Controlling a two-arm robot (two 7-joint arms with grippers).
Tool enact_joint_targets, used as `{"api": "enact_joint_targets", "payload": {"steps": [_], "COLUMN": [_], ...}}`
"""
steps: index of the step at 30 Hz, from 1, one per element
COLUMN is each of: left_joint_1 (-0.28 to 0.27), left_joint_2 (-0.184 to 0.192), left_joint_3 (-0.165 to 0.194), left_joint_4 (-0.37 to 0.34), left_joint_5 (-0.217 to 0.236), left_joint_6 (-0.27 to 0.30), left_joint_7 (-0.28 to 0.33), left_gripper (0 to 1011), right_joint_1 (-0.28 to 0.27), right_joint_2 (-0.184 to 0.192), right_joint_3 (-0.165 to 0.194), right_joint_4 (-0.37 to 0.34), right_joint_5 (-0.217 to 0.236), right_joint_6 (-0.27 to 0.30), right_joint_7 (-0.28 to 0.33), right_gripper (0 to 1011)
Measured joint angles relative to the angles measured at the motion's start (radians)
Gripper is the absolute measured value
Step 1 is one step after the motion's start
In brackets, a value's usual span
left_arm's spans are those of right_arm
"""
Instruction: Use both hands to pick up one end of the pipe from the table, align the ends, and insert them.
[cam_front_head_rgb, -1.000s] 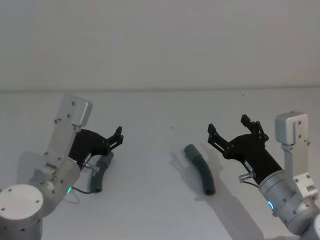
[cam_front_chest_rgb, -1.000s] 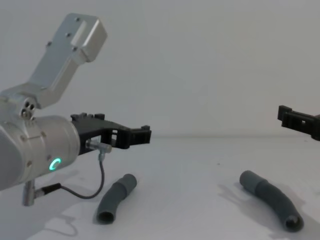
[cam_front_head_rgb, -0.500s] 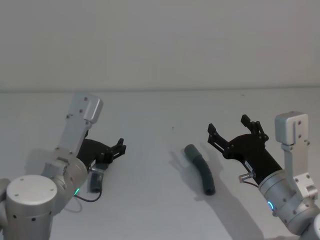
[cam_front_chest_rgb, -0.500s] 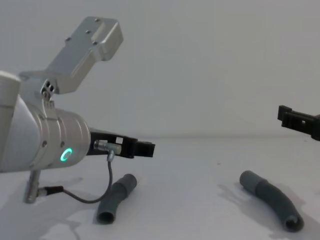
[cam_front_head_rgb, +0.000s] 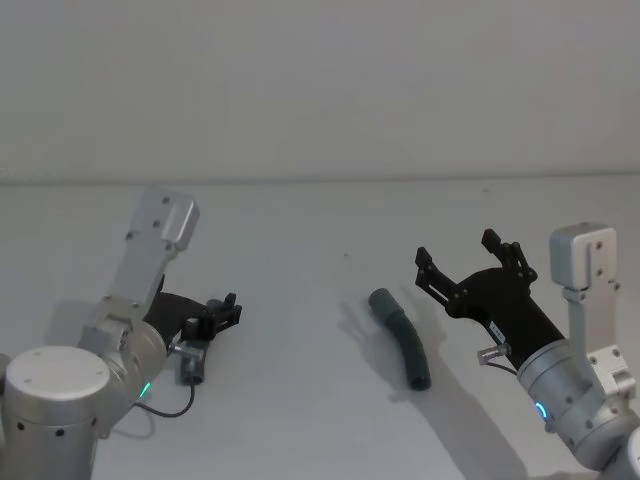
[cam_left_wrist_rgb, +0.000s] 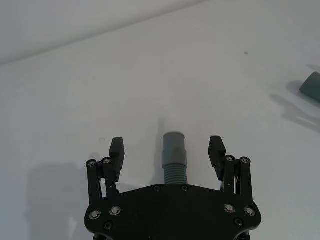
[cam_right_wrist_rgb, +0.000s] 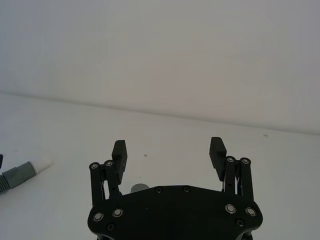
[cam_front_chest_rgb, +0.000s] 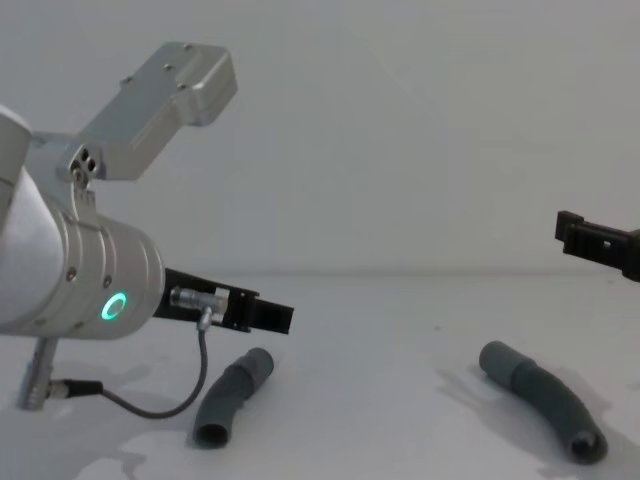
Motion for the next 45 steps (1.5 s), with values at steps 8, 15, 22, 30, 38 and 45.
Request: {"api": "enact_joint_targets", "payload": {"steps": [8, 15, 22, 30, 38, 45], "left_joint_1": [0.008, 0.012, 0.015, 0.015, 0.005, -0.009], "left_joint_2": [-0.006, -0.011, -0.015, -0.019, -0.025, -0.031], "left_joint_3": [-0.012, -0.020, -0.028, -0.032, -0.030, -0.024], "left_joint_4": [0.019, 0.047, 0.068, 0.089, 0.114, 0.142], "left_joint_5": [-0.015, -0.025, -0.030, -0.031, -0.028, -0.021], "left_joint_6": [0.012, 0.010, 0.001, -0.007, -0.013, -0.016], "left_joint_7": [-0.019, -0.039, -0.053, -0.066, -0.079, -0.089], "left_gripper": [1002, 1001, 1002, 1002, 1002, 1001], "right_joint_1": [0.000, 0.000, 0.000, 0.000, 0.000, 0.000], "right_joint_2": [0.000, 0.000, 0.000, 0.000, 0.000, 0.000], "right_joint_3": [0.000, 0.000, 0.000, 0.000, 0.000, 0.000], "right_joint_4": [0.000, 0.000, 0.000, 0.000, 0.000, 0.000], "right_joint_5": [0.000, 0.000, 0.000, 0.000, 0.000, 0.000], "right_joint_6": [0.000, 0.000, 0.000, 0.000, 0.000, 0.000], "right_joint_7": [0.000, 0.000, 0.000, 0.000, 0.000, 0.000], "right_gripper": [1004, 1004, 1004, 1004, 1004, 1004]}}
